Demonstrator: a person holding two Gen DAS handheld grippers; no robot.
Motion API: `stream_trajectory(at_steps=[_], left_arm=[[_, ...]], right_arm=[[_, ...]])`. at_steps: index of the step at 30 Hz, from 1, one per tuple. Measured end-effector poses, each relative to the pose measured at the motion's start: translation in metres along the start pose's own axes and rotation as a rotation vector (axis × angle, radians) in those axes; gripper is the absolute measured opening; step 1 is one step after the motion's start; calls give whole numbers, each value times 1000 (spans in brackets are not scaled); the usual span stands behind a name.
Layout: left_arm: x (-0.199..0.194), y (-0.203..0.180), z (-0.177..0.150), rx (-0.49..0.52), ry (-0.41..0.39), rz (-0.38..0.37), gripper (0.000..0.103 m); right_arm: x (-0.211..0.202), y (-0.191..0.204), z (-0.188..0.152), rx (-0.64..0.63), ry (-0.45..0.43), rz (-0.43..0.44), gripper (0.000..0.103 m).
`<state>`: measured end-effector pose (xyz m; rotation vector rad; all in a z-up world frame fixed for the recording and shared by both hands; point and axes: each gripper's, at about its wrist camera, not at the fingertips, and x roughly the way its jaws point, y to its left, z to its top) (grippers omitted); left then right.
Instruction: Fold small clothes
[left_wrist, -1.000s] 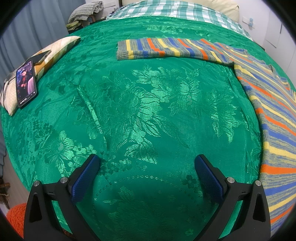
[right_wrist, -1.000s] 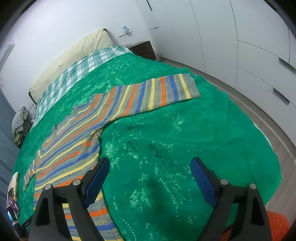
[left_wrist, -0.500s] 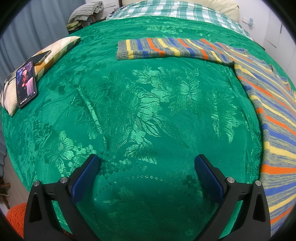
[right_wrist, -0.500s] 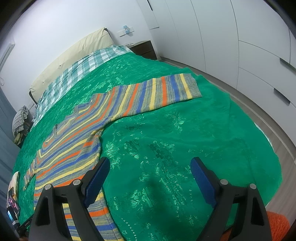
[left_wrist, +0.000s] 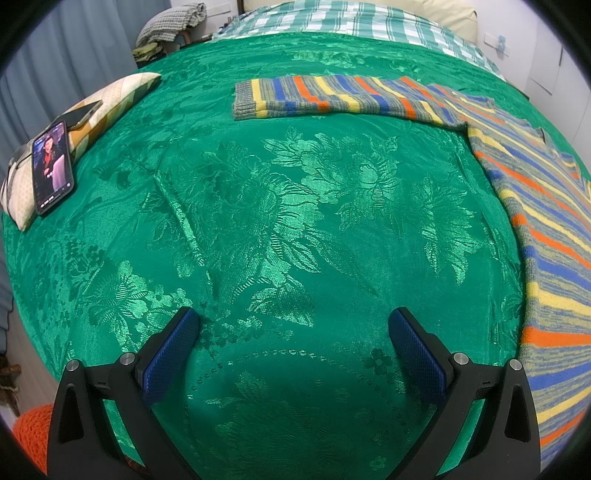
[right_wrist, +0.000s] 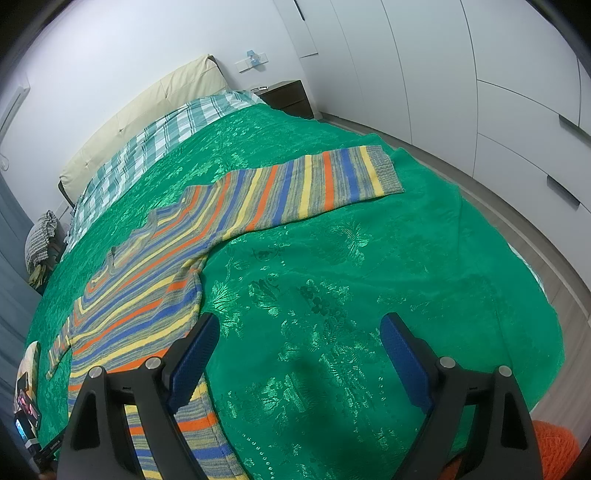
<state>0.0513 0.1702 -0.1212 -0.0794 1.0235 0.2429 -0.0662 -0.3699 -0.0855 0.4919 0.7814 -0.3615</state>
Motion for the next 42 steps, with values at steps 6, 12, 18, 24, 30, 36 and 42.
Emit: stream_trajectory(at_steps=[6,12,18,24,30,36,42], left_arm=[[0,0,0,0,0,0,103],[1,0,0,0,-1,0,103],[1,0,0,1,-1,0,103],[1,0,0,1,-2,0,103],[1,1,1,-5,-1,-7,103],[-23,17,13,-58,-19,-77,102],[-56,28,7,-135,-92,-151,102]], right_arm=[[0,0,0,0,0,0,88],[0,0,0,1,1,0,88],[0,-1,0,2,1,0,88],[0,-1,0,2,1,0,88],[0,1,0,2,-1,1,88],[-3,-8,15,75,33,135,88],[-13,-83,85,377,-54,256,91]])
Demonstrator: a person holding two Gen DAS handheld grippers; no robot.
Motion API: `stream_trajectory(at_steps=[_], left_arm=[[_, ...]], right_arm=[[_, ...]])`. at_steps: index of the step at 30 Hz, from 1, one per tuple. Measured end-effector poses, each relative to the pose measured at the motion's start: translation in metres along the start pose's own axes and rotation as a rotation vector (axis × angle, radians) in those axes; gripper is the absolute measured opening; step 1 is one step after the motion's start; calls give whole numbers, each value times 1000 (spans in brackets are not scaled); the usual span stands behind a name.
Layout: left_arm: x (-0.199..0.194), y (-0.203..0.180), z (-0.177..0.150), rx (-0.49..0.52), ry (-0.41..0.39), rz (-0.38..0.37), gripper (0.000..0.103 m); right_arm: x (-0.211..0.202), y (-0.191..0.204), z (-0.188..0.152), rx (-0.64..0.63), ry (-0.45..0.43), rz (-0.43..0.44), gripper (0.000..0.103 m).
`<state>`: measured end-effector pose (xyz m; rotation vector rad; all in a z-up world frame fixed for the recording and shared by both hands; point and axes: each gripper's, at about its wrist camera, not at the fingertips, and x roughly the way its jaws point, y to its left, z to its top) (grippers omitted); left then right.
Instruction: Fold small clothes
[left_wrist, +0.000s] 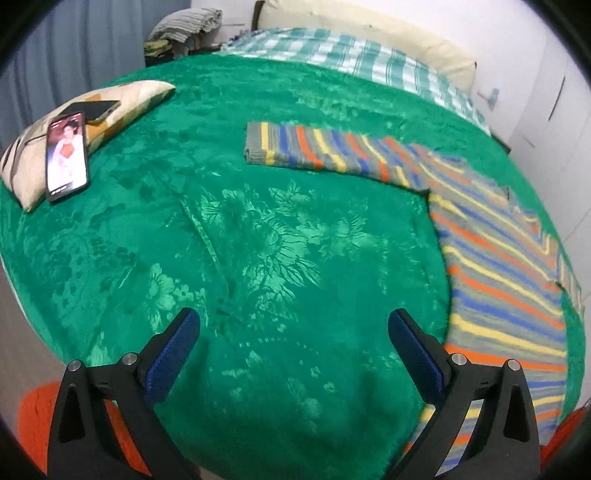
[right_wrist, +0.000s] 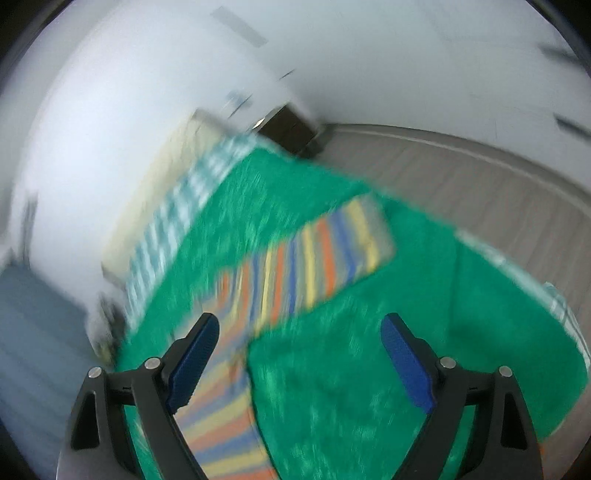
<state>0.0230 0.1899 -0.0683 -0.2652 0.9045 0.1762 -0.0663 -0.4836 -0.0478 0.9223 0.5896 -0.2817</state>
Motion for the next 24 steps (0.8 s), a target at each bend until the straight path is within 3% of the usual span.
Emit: stream_trajectory(at_steps=[4,8,10,13,18,20,22,23,24], left_arm=[[5,-1,-2,-2,-12,19,102],[11,1,-5,-6,3,52,102],[13,3,-6,-1,7,79,102],[14,6,-9,-4,16,104,102],[24,10,-12,-33,49,122,102],[29,9,-12,-36,66,125,102],[34,7,-13,-25,78,131,102],[35,5,-13,-17,80,133,102],[36,3,-13,-8,82,135,102]], right_arm=[[26,-48,28,228,70,41,91],[76,-66,23,323,199,93,87],[90,-63,30,292,178,77,87],[108,-49,51,139,152,-7,84],[145,-43,68,31,245,-47,67],[158,-44,70,-2,284,-68,65],[167,-41,68,-44,309,-107,52],[169,-39,68,-71,318,-137,20],[171,-37,67,-101,330,-183,5]])
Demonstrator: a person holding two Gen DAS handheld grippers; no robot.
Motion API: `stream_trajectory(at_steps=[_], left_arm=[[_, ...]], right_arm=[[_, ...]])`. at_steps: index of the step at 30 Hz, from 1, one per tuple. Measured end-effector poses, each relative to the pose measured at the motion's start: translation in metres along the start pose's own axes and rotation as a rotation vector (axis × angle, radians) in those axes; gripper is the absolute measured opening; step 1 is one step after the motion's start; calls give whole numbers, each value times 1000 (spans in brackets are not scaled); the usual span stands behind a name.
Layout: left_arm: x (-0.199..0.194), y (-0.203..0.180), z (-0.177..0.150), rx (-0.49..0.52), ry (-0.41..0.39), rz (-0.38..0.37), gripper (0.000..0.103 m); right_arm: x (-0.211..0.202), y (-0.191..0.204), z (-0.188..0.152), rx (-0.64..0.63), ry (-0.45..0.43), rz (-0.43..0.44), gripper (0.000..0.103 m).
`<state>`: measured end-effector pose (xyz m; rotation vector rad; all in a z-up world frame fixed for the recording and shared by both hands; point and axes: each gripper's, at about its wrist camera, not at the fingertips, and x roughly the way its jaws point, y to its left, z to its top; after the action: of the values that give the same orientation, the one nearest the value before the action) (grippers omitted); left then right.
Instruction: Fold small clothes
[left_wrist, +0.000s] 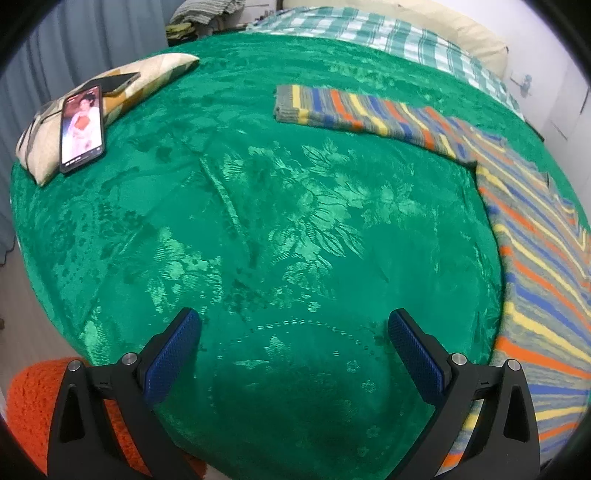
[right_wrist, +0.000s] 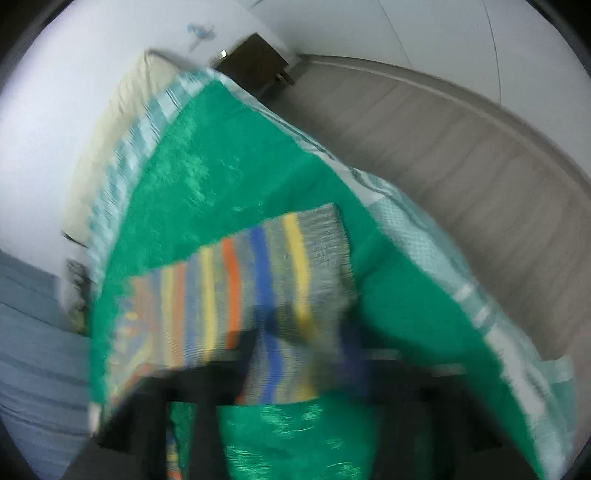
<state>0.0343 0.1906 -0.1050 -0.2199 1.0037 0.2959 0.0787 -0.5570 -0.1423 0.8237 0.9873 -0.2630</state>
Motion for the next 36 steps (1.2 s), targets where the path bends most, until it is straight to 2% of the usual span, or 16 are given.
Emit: stream_trajectory(at_steps=[2,4,6,8,11,14,16,17,18,20,22,27,30,33,36], left_arm=[[0,-3,0,19,-3,-3,102],[-2,-3,-1,25,-10,-14,102],[-2,-1,-1,16,-13,-34,102],[0,1,1,0,-10,-53,102],[1,4,5,-20,-9,-81,102],[1,8,5,-35,-4,-96,102],[2,10,4,-37,7,-99,102],[1,11,3,-37,6,-100,102],[1,11,3,-36,4,-103,102],[-1,11,3,-34,1,-112,102],[0,11,4,-33,3,-119,102],[1,7,7,-25,-2,-123,102],[1,4,6,-11,-4,-116,102],[0,2,5,2,-9,-110,102],[0,0,5,10,-12,-110,102]], right_arm=[[-5,10,1,-36,-18,-46,4],[-26,35,-1,-105,-91,-66,4],[-51,75,-6,-193,-154,-28,4],[-72,131,-14,-315,-197,51,4],[-78,231,-40,-498,-151,196,4],[-54,315,-77,-643,-67,284,5],[-24,357,-100,-699,15,306,23],[-14,367,-109,-717,36,292,55],[-6,375,-117,-725,36,294,64],[-5,370,-124,-708,32,310,64],[-3,354,-117,-669,33,299,64],[-5,314,-112,-654,40,192,64],[-9,277,-129,-705,44,99,65],[-10,233,-162,-744,42,6,65],[-21,201,-192,-746,4,-36,65]])
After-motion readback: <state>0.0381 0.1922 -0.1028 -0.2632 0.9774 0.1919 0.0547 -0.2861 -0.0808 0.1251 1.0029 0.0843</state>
